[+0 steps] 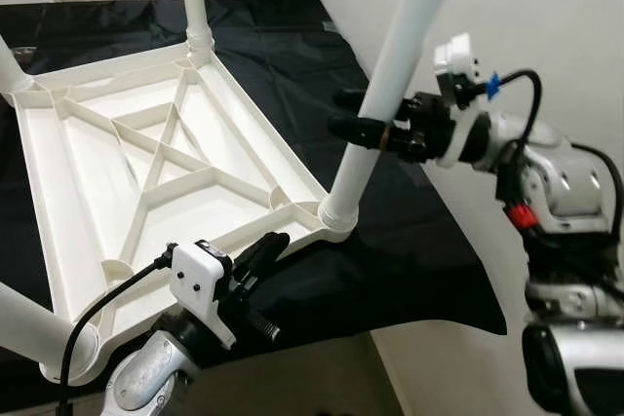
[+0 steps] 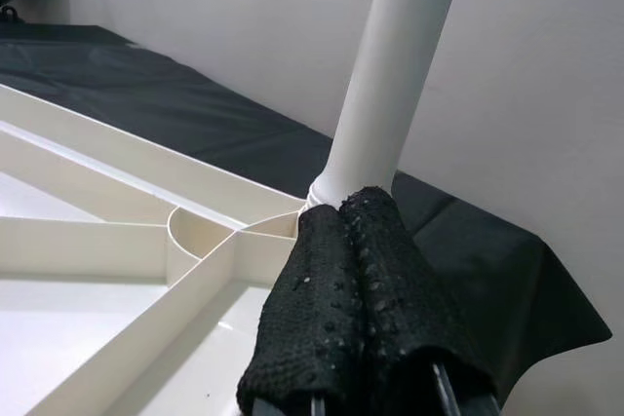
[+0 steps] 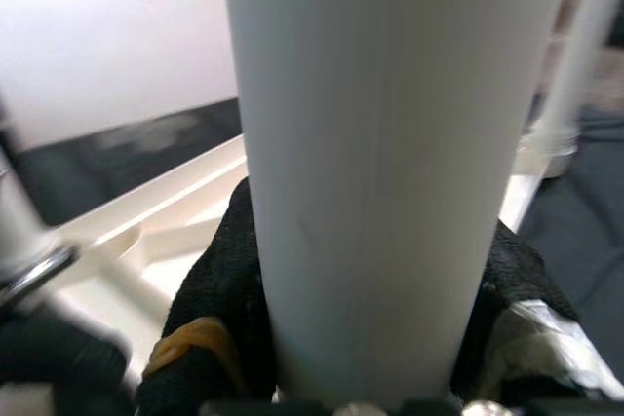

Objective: Building children table

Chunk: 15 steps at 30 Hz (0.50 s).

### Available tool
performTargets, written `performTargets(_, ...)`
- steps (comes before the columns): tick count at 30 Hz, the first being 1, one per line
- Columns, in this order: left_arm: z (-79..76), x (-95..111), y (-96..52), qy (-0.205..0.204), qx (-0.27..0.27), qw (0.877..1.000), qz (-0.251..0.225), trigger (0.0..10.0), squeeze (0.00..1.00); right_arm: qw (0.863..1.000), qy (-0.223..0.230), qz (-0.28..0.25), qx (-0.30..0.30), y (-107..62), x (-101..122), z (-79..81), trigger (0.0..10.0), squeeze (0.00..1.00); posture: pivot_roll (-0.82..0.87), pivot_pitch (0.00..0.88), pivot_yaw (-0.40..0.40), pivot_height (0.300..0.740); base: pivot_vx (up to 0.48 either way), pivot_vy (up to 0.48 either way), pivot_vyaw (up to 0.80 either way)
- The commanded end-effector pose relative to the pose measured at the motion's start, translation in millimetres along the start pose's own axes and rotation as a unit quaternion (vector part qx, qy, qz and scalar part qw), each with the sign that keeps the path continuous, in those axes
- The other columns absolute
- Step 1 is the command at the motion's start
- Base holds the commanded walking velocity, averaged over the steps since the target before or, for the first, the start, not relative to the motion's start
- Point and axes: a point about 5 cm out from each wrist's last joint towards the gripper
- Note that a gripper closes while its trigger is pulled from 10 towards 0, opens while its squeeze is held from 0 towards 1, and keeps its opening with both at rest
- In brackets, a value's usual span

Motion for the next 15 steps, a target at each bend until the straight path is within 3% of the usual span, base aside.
performTargets(1, -0.8, -4, -2.2, -0.004, -0.005, 1.0, 0.006, 10.0, 0.0, 0.985, 0.044, 0.034, -0.162, 7.5, -40, 3.5, 0.0, 0.0, -0.03, 0.179, -0.138, 0.74, 0.0, 0.0, 0.0)
performTargets(2, -0.8, -4, -2.2, -0.004, -0.005, 1.0, 0.006, 10.0, 0.0, 0.985, 0.044, 0.034, -0.162, 7.5, -40, 3.5, 0.0, 0.0, -0.03, 0.179, -0.138, 0.74, 0.0, 0.0, 0.0)
performTargets(3, -0.1, -4, -1.8, -0.005, -0.004, 1.0, 0.007, 10.0, 0.0, 0.95, 0.072, 0.071, -0.296, 6.5, -76, 21.9, 0.0, 0.0, -0.04, 0.167, -0.139, 0.74, 0.0, 0.0, 0.0)
performTargets(4, 0.2, -6, 0.3, -0.005, -0.004, 1.0, 0.006, 10.0, 0.0, 0.918, 0.095, 0.095, -0.373, 4.0, -98, 37.3, 0.0, 0.0, -0.04, 0.159, -0.133, 0.74, 0.0, 0.0, 0.0)
performTargets(5, 0.4, -8, 2.1, -0.005, -0.004, 1.0, 0.006, 10.0, 0.0, 0.901, 0.089, 0.103, -0.413, 2.5, -105, 44.5, 0.0, 0.0, -0.04, 0.143, -0.128, 0.74, 0.0, 0.0, 0.0)
performTargets(6, 0.6, -9, 3.1, -0.005, -0.004, 1.0, 0.006, 10.0, 0.0, 0.894, 0.072, 0.103, -0.431, 3.2, -105, 46.9, 0.0, 0.0, -0.04, 0.143, -0.128, 0.74, 0.0, 0.0, 0.0)
performTargets(10, 2.5, -14, 6.1, -0.007, -0.003, 1.0, 0.007, 10.0, 0.0, 0.912, 0.053, 0.094, -0.397, 21.3, -92, 38.0, 0.0, 0.0, -0.05, 0.112, -0.131, 0.74, 0.0, 0.0, 0.0)
performTargets(13, 3.0, -15, 7.2, -0.008, -0.004, 1.0, 0.007, 10.0, 0.0, 0.918, 0.055, 0.095, -0.382, 26.6, -89, 38.0, 0.0, 0.0, -0.05, 0.106, -0.133, 0.74, 0.0, 0.0, 0.0)
performTargets(14, 3.0, -15, 7.5, -0.008, -0.003, 1.0, 0.006, 10.0, 0.0, 0.92, 0.045, 0.106, -0.374, 27.6, -87, 38.3, 5.0, 0.0, -0.05, 0.104, -0.133, 0.74, 0.0, 0.0, 0.0)
performTargets(15, 3.1, -15, 7.8, -0.007, -0.003, 1.0, 0.006, 10.0, 0.0, 0.922, 0.037, 0.114, -0.368, 28.4, -86, 38.4, 5.0, 0.0, -0.05, 0.104, -0.133, 0.74, 0.0, 0.0, 0.0)
Point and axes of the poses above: a point about 5 cm out from each wrist's last joint towards the gripper, its own y axis pointing out of the wrist towards the gripper, its own x axis along the axis of the wrist's last joint, z = x × y, and after that the axes turned 8 degrees about y, right-handed
